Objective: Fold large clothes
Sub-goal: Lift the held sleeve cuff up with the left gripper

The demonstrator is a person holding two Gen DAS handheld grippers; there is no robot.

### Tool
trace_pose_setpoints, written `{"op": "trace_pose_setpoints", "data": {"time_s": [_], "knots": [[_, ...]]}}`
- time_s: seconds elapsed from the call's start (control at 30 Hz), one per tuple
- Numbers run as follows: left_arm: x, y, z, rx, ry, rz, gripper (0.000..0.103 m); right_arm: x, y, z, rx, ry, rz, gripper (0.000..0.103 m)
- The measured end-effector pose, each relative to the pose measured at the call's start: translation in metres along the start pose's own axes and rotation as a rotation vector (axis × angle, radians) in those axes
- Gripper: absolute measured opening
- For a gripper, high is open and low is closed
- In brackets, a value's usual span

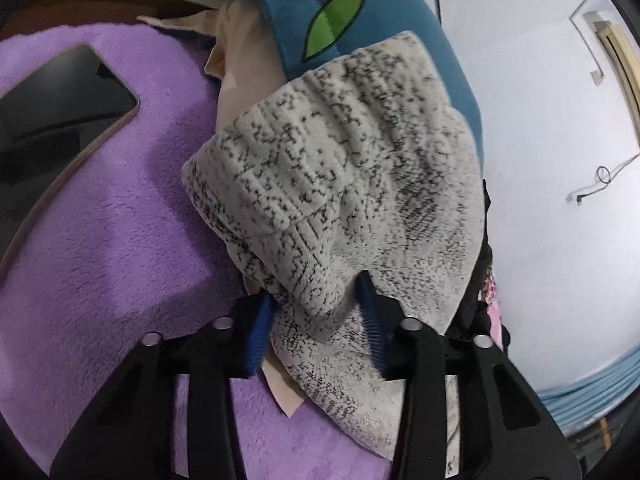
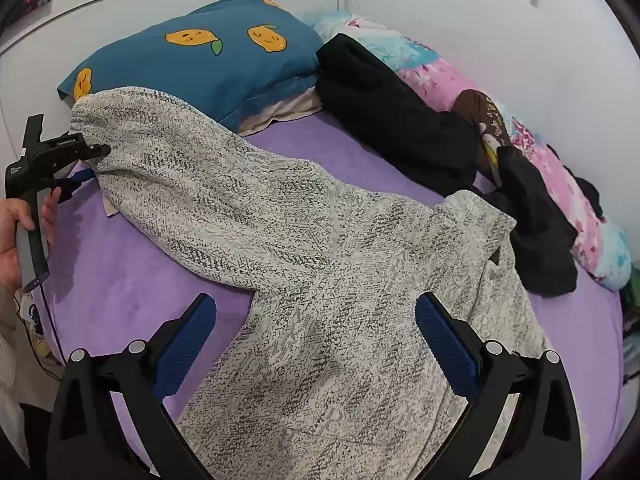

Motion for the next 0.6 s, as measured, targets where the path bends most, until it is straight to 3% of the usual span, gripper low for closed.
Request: {"op": "trace_pose_setpoints", "data": {"time_s": [0.2,0.6], "knots": [[-0.015,0.003,0.017,0.019,0.011,0.011,0.014,-0.004,0.002,0.005,-0.001,-0.004,-0.008,0.098],[-0.082,-0.028,0.085,0.179,0.057,0.086,0.012,-0.036,0.009,0.022,0.015,0.054,0.023,0.098]]}}
Point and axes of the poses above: each gripper's, at about its wrist camera, not at the fingertips, and x roughly the way its jaws point, z to its right, y to its top, the point moved 3 cm from there along x, roughly the way its jaws point, and after that the axes turned 4 degrees about -x, right-handed, at the moved point
